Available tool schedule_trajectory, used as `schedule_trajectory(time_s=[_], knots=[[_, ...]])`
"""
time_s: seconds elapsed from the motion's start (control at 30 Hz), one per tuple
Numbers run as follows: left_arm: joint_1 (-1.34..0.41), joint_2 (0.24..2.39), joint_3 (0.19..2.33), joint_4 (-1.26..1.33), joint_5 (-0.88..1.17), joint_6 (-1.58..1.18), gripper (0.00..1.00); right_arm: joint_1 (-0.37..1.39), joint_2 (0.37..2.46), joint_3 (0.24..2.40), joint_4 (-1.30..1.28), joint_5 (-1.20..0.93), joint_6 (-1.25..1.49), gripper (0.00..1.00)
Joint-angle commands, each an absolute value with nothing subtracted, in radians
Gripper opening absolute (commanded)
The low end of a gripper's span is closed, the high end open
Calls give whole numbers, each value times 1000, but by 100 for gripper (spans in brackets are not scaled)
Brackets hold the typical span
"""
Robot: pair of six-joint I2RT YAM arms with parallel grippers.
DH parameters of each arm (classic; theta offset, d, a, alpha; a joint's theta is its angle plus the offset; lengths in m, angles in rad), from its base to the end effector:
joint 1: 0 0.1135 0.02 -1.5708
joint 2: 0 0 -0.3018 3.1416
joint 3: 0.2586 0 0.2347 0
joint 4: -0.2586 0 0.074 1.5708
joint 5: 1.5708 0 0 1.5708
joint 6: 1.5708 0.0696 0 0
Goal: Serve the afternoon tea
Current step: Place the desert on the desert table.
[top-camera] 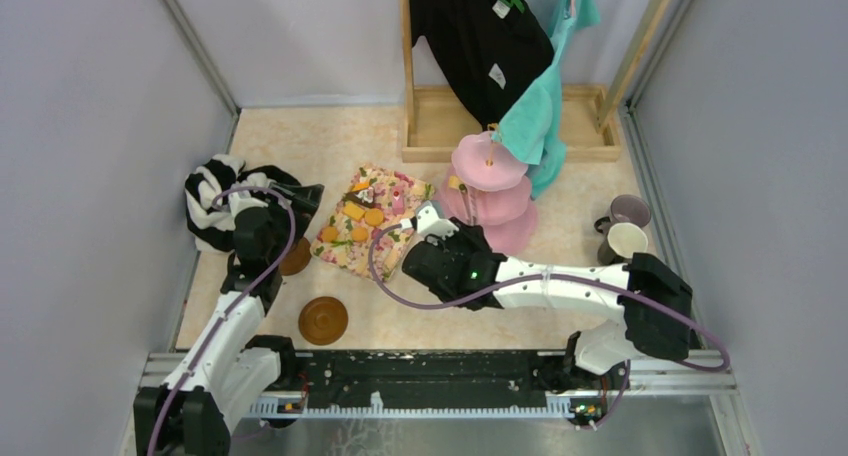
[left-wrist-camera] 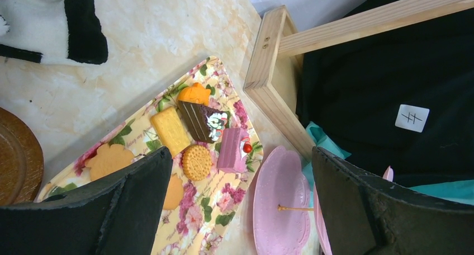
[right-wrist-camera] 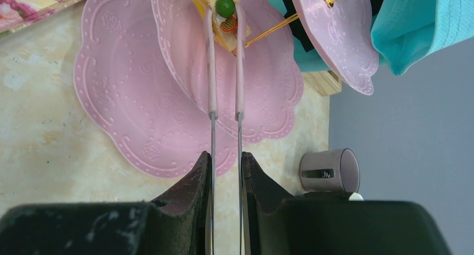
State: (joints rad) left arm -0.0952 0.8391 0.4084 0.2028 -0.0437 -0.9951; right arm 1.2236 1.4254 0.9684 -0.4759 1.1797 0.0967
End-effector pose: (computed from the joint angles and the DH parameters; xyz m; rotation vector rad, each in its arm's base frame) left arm 0.1888 -0.0150 0.2654 -0.8381 1.6609 -0.7317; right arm 0.1511 0.2285 0.2851 -0.6542 1.8152 -0.6146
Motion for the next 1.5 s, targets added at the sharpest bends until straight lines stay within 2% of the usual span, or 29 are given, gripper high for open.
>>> schedule_trajectory(time_s=[0.0, 0.27, 0.33, 0.47, 0.67, 1.47], knots=[[-91, 845, 421, 242, -31, -993, 99, 1202, 1382, 969, -391, 1185, 47, 0], [-90, 854, 420, 248, -31, -994, 99, 1192, 1398, 972, -385, 1180, 41, 0], [-90, 855, 418, 251, -29, -994, 99, 1192, 1401, 970, -390, 1182, 51, 9], [-91, 855, 418, 253, -29, -995, 99, 1192, 1407, 964, -403, 1183, 63, 20], [-90, 850, 418, 250, -30, -995, 99, 1191, 1414, 966, -421, 1181, 81, 29], [-91, 851, 410, 250, -25, -1005, 99, 1193, 1381, 960, -474, 1163, 128, 32]])
